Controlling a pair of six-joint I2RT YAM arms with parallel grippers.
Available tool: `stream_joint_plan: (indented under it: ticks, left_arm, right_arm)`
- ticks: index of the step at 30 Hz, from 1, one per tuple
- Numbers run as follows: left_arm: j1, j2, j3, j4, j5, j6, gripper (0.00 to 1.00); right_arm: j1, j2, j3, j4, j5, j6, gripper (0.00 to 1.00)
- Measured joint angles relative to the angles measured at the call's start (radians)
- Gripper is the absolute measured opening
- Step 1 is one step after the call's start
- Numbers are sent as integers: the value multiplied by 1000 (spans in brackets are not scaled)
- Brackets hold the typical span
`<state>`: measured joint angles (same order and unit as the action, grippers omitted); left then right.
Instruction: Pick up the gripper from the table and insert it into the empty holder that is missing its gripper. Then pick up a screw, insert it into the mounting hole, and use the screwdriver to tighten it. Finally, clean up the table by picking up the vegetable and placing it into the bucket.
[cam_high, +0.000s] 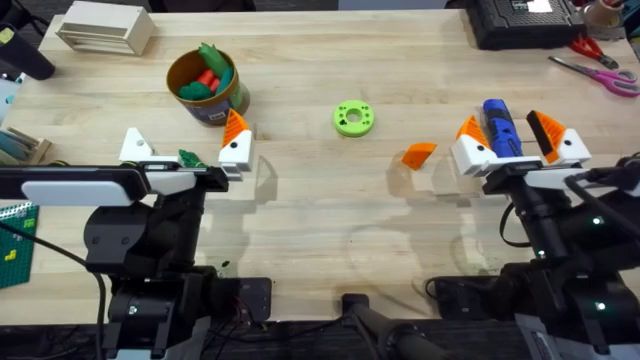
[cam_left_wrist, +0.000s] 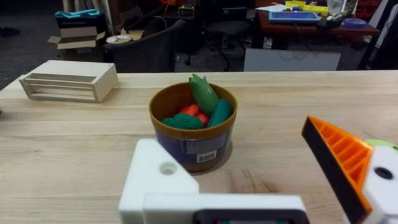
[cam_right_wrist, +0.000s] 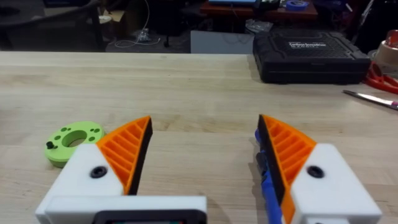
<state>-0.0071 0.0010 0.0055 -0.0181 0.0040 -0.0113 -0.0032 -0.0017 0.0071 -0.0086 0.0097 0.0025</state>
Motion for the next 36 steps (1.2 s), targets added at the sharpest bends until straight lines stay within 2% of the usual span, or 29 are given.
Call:
stream_joint_plan:
  ticks: [5,9,11,13,17,18,21,23,24,26,28,29,34,35,36]
  left_arm:
    - [0,0,0,0,0,0,988]
    - [0,0,1,44,0,0,988]
    - [0,0,14,17,0,-1,988]
    - [0,2,70,-72,-3,-17,988]
    - [0,67,333,-374,-62,-75,988]
    - [0,177,547,-626,-127,-118,988]
    - [0,327,694,-831,-165,-162,989]
    - [0,429,741,-907,-169,-191,987]
    - [0,472,748,-909,-169,-201,988]
    - [0,729,751,-877,-165,-247,988]
    - [0,761,751,-879,-165,-255,988]
    - [0,776,751,-880,-166,-260,964]
    - [0,822,751,-880,-163,-266,192]
    - [0,825,751,-880,-161,-259,110]
    - [0,826,751,-878,-151,-256,250]
  right_arm:
    - [0,0,1,-10,2,-2,990]
    - [0,0,2,-8,18,-2,989]
    - [0,0,12,-30,20,14,989]
    - [0,2,44,-96,19,38,989]
    - [0,50,204,-368,19,74,989]
    - [0,138,382,-532,19,81,989]
    - [0,256,559,-646,19,84,989]
    - [0,338,652,-682,19,84,989]
    - [0,370,682,-683,19,84,989]
    - [0,451,723,-706,19,85,989]
    - [0,451,723,-706,19,85,989]
    - [0,451,723,-706,19,85,989]
    - [0,451,723,-710,19,85,988]
    - [0,451,723,-711,19,85,990]
    - [0,451,723,-711,19,85,989]
